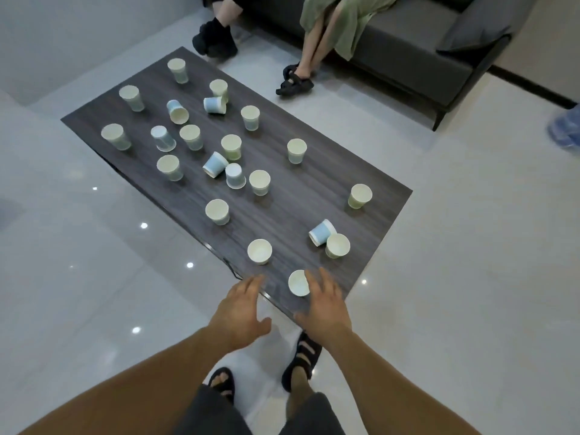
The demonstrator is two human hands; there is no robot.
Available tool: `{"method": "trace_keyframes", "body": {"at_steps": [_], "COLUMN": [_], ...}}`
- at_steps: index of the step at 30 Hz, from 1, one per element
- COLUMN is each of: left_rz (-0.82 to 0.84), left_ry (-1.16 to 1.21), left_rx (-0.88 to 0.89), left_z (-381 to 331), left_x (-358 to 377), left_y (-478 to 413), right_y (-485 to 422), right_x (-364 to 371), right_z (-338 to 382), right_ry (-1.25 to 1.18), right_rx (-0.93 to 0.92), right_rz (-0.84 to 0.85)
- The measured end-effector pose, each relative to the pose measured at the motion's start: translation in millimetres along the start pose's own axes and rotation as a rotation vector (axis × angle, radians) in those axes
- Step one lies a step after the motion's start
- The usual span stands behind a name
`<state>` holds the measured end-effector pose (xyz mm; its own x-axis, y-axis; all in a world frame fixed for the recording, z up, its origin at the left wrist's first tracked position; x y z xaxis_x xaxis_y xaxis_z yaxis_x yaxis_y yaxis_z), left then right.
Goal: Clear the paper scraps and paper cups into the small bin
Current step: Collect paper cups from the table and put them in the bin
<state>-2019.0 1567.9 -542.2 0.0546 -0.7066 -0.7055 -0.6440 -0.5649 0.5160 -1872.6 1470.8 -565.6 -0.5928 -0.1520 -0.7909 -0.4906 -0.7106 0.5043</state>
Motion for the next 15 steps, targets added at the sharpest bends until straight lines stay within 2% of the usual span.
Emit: {"method": "trace_keyframes", "body": {"at_steps": [7,10,15], "left_rz": [0.019,0.053,0.002], "left_ry": [0.114,0.159,0.291], "left_rx": [-0.133,-0.137,-0.094], "left_z": [41.6,59.1,61.3], "left_x": [74.0,106.2,123.8], "left_y": [-72.1,-92.5,-113.4], "right_y": [-94.0,-118.7,-132.8], "right_x": [61.8,90.6,86.8], "right_z": [-17.8,-18.6,-19.8], "right_ry": [0.163,0.206,-0.073], "right_rx": [-0.156,-0.236,-0.191], "right_rz": [0.133,0.190,0.104]}}
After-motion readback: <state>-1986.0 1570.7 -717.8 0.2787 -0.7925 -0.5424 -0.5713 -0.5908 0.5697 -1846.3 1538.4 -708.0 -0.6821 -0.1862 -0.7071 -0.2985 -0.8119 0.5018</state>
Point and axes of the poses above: each hand's wrist, its own y-axis away from the middle knuckle, its own x-axis out of the palm, z = x × y, the point moved 9 cm from there along -y, towards the middle knuckle, and after that the axes turned 2 degrees about x, right-handed, at the moved point
